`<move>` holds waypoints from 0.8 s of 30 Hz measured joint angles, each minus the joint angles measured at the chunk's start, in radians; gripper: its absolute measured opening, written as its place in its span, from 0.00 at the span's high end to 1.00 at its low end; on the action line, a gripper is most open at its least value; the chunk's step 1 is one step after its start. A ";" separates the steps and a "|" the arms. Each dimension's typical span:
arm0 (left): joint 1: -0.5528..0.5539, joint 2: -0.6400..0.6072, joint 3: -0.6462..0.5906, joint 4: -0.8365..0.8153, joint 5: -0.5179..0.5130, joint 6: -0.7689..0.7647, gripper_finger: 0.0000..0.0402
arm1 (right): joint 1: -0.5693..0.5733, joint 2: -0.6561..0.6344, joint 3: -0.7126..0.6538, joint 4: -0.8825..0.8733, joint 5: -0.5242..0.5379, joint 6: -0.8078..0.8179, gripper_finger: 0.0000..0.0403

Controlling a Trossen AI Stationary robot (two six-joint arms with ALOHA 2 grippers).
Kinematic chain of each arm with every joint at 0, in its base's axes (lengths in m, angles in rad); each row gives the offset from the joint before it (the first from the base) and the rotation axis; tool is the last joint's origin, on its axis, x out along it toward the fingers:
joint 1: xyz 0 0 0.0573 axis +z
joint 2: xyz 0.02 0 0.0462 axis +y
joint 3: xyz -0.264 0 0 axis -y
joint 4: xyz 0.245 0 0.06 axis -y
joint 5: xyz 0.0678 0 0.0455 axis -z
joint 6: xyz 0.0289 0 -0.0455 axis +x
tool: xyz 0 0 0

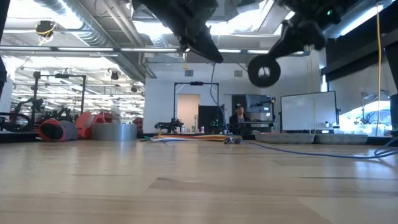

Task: Coil cords
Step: Coil the blue wire on the black spool

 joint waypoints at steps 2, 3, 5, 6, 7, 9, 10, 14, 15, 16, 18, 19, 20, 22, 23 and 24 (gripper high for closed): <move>-0.008 -0.001 0.000 0.030 0.000 -0.004 1.00 | -0.008 0.037 0.000 0.028 -0.001 0.000 0.99; -0.012 -0.001 0.000 0.046 0.000 -0.007 1.00 | -0.014 0.055 0.000 0.043 0.000 0.000 0.99; -0.014 -0.001 0.000 0.076 0.011 -0.009 1.00 | -0.028 0.087 0.000 0.084 0.006 0.011 0.99; -0.014 -0.001 0.000 0.090 0.026 -0.012 0.99 | -0.037 0.102 0.000 0.106 0.015 0.022 0.99; -0.013 -0.001 0.000 0.104 0.046 -0.022 0.99 | -0.046 0.116 0.000 0.136 0.025 0.028 0.99; -0.013 -0.001 0.000 0.143 0.075 -0.030 0.99 | -0.066 0.141 0.000 0.193 0.028 0.034 0.99; -0.016 -0.001 0.000 0.160 0.079 -0.031 0.99 | -0.075 0.153 0.000 0.229 0.026 0.035 0.99; -0.025 -0.001 0.000 0.198 0.080 -0.034 1.00 | -0.105 0.187 0.000 0.372 0.001 0.037 0.99; -0.025 -0.001 0.000 0.209 0.080 -0.040 0.99 | -0.110 0.192 0.000 0.406 -0.011 0.037 0.99; -0.024 -0.001 0.000 0.222 0.080 -0.048 0.99 | -0.113 0.197 0.000 0.448 -0.025 0.039 0.99; -0.024 -0.001 0.000 0.246 0.081 -0.054 0.99 | -0.114 0.203 0.000 0.529 -0.041 0.050 0.99; -0.024 0.003 0.000 0.254 0.083 -0.055 0.99 | -0.113 0.204 0.000 0.570 -0.048 0.050 0.99; -0.025 0.004 0.001 0.257 0.084 -0.055 0.99 | -0.112 0.204 0.000 0.610 -0.053 0.050 0.99; -0.029 0.005 0.001 0.259 0.083 -0.055 0.99 | -0.111 0.201 0.000 0.665 -0.054 0.050 0.99; -0.031 0.005 0.001 0.260 0.082 -0.055 0.99 | -0.112 0.201 -0.001 0.690 -0.054 0.049 0.99; -0.032 0.005 0.001 0.262 0.086 -0.055 0.99 | -0.113 0.201 -0.001 0.722 -0.051 0.048 0.99</move>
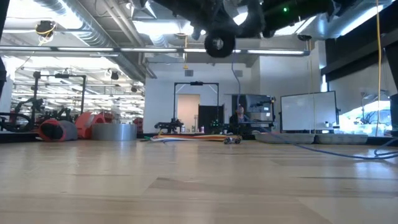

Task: Coil cords
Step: Coil the blue wire on the black spool

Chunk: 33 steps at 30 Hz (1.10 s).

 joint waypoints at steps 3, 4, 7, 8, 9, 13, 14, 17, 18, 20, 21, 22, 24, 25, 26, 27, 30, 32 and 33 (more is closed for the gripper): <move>-0.004 0.000 0.000 0.018 -0.007 0.000 0.99 | -0.006 -0.001 0.000 0.099 -0.012 -0.007 0.99; -0.004 0.000 0.000 0.030 -0.008 0.001 0.99 | -0.006 -0.001 0.000 0.127 -0.017 -0.009 0.99; -0.003 -0.003 0.004 0.056 -0.033 0.013 0.98 | -0.007 -0.007 -0.002 0.205 -0.046 -0.008 0.99; -0.003 -0.003 0.003 0.046 -0.043 0.013 0.98 | -0.006 -0.013 -0.003 0.229 -0.062 -0.008 0.99; -0.003 -0.003 0.003 0.048 -0.052 0.013 0.98 | -0.005 -0.023 -0.003 0.244 -0.073 -0.008 0.99; -0.006 -0.003 0.004 0.059 -0.079 0.023 0.99 | -0.004 -0.069 -0.003 0.266 -0.125 0.000 0.99; -0.005 -0.003 0.004 0.061 -0.083 0.023 0.99 | -0.005 -0.083 -0.003 0.263 -0.134 0.003 0.99; -0.004 -0.004 0.006 0.069 -0.093 0.023 0.99 | -0.004 -0.131 -0.003 0.249 -0.158 0.004 0.99; -0.004 -0.004 0.006 0.068 -0.093 0.024 0.99 | -0.004 -0.147 -0.003 0.234 -0.171 0.005 0.99; -0.005 0.000 0.005 0.067 -0.093 0.027 0.99 | -0.004 -0.177 -0.003 0.217 -0.187 0.005 0.99; -0.007 0.005 0.005 0.067 -0.093 0.028 0.99 | -0.004 -0.192 -0.003 0.207 -0.192 0.005 0.99; -0.007 0.006 0.005 0.070 -0.093 0.028 0.99 | -0.004 -0.205 -0.003 0.204 -0.200 0.005 0.99; -0.007 0.013 0.005 0.086 -0.093 0.034 0.99 | -0.004 -0.227 0.001 0.189 -0.212 0.005 0.99; -0.007 0.021 0.005 0.109 -0.093 0.038 0.99 | -0.004 -0.235 0.004 0.188 -0.213 0.004 0.99; -0.007 0.024 0.005 0.131 -0.093 0.044 0.99 | -0.004 -0.243 0.009 0.188 -0.221 0.004 0.99; -0.007 0.026 0.005 0.145 -0.093 0.049 0.99 | -0.004 -0.254 0.012 0.182 -0.225 0.004 0.99; -0.007 0.041 0.002 0.141 -0.092 0.058 0.98 | -0.004 -0.278 0.026 0.211 -0.229 0.002 0.99; -0.007 0.049 -0.002 0.117 -0.093 0.062 0.98 | -0.005 -0.300 0.028 0.243 -0.229 -0.008 0.99; -0.007 0.057 0.000 0.119 -0.093 0.062 0.98 | -0.004 -0.308 0.028 0.259 -0.229 -0.019 0.99</move>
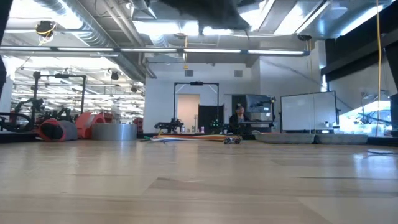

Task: Coil cords
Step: Coil the blue wire on the black spool

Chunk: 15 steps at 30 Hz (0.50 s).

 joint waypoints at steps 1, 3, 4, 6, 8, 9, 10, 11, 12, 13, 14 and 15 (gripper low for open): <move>0.002 0.010 -0.003 -0.009 -0.001 0.002 0.99 | 0.000 -0.008 0.000 0.000 0.000 -0.006 0.99; 0.008 0.015 -0.003 0.000 -0.001 0.014 0.99 | 0.000 -0.019 0.000 0.009 -0.007 -0.008 0.99; 0.014 0.013 -0.002 0.003 -0.001 0.018 1.00 | 0.000 -0.028 0.009 0.001 -0.008 -0.009 0.99; 0.023 0.009 0.002 0.010 0.000 0.022 1.00 | 0.000 -0.051 0.023 -0.019 -0.007 -0.009 0.99; 0.028 0.009 0.001 0.004 -0.001 0.020 1.00 | 0.000 -0.059 0.029 -0.056 -0.007 -0.011 0.99; 0.028 0.009 0.000 -0.005 -0.001 0.021 1.00 | 0.000 -0.059 0.030 -0.072 -0.007 -0.011 0.99; 0.026 0.011 0.000 -0.008 -0.002 0.028 1.00 | 0.000 -0.059 0.030 -0.089 -0.008 -0.011 0.99; 0.024 0.014 0.000 -0.010 -0.002 0.039 1.00 | 0.000 -0.059 0.030 -0.109 -0.008 -0.012 0.99; 0.021 0.014 -0.001 -0.023 -0.003 0.044 1.00 | 0.000 -0.060 0.030 -0.125 -0.008 -0.012 0.99; 0.019 0.013 -0.001 -0.038 -0.006 0.048 1.00 | 0.000 -0.060 0.030 -0.140 -0.008 -0.012 0.99; 0.019 0.008 -0.002 -0.051 -0.014 0.049 1.00 | 0.000 -0.061 0.033 -0.162 -0.008 -0.020 0.99; 0.021 0.005 -0.002 -0.068 -0.034 0.049 1.00 | 0.000 -0.064 0.034 -0.195 -0.008 -0.031 0.99</move>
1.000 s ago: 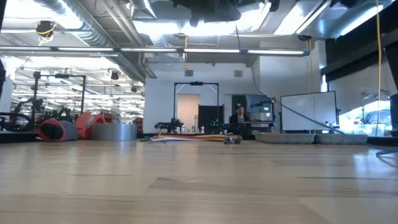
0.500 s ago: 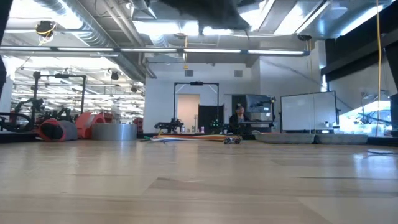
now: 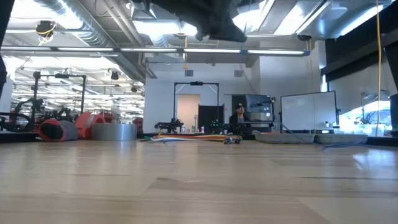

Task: Coil cords
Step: Coil the blue wire on the black spool

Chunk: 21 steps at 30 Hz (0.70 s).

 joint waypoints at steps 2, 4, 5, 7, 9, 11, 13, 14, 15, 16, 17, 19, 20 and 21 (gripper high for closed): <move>0.001 -0.010 -0.002 -0.058 -0.062 0.001 1.00 | 0.000 -0.001 0.001 -0.076 0.000 -0.007 0.99; 0.002 -0.016 -0.004 -0.124 -0.127 0.002 1.00 | 0.000 -0.001 0.001 -0.156 -0.015 -0.007 0.99; 0.004 -0.023 -0.004 -0.160 -0.159 0.002 1.00 | 0.000 -0.001 0.001 -0.190 -0.031 -0.007 0.99; 0.010 -0.037 -0.004 -0.236 -0.229 -0.011 1.00 | 0.000 -0.001 0.001 -0.257 -0.048 -0.008 0.99; 0.020 -0.054 -0.003 -0.322 -0.303 -0.054 1.00 | 0.000 0.000 0.001 -0.337 -0.043 -0.024 0.99; 0.034 -0.067 -0.003 -0.401 -0.364 -0.117 1.00 | 0.000 0.001 0.001 -0.415 -0.025 -0.050 0.99; 0.047 -0.080 -0.003 -0.447 -0.386 -0.166 1.00 | 0.000 0.012 0.001 -0.506 0.021 -0.093 0.99; 0.050 -0.082 -0.003 -0.459 -0.389 -0.178 1.00 | 0.000 0.023 0.001 -0.547 0.055 -0.105 0.99; 0.050 -0.083 -0.002 -0.457 -0.393 -0.184 1.00 | 0.000 0.037 0.000 -0.581 0.093 -0.110 0.99; 0.050 -0.083 -0.002 -0.454 -0.394 -0.184 1.00 | 0.000 0.052 0.000 -0.607 0.126 -0.116 0.99; 0.047 -0.083 -0.002 -0.452 -0.393 -0.181 1.00 | 0.000 0.068 0.000 -0.636 0.153 -0.129 0.99; 0.039 -0.083 -0.002 -0.450 -0.391 -0.170 1.00 | 0.000 0.108 -0.001 -0.666 0.197 -0.156 0.99; 0.036 -0.083 -0.002 -0.444 -0.391 -0.167 1.00 | 0.000 0.129 -0.001 -0.686 0.219 -0.163 0.99; 0.032 -0.083 -0.002 -0.438 -0.389 -0.163 1.00 | 0.000 0.152 -0.002 -0.701 0.242 -0.168 0.99</move>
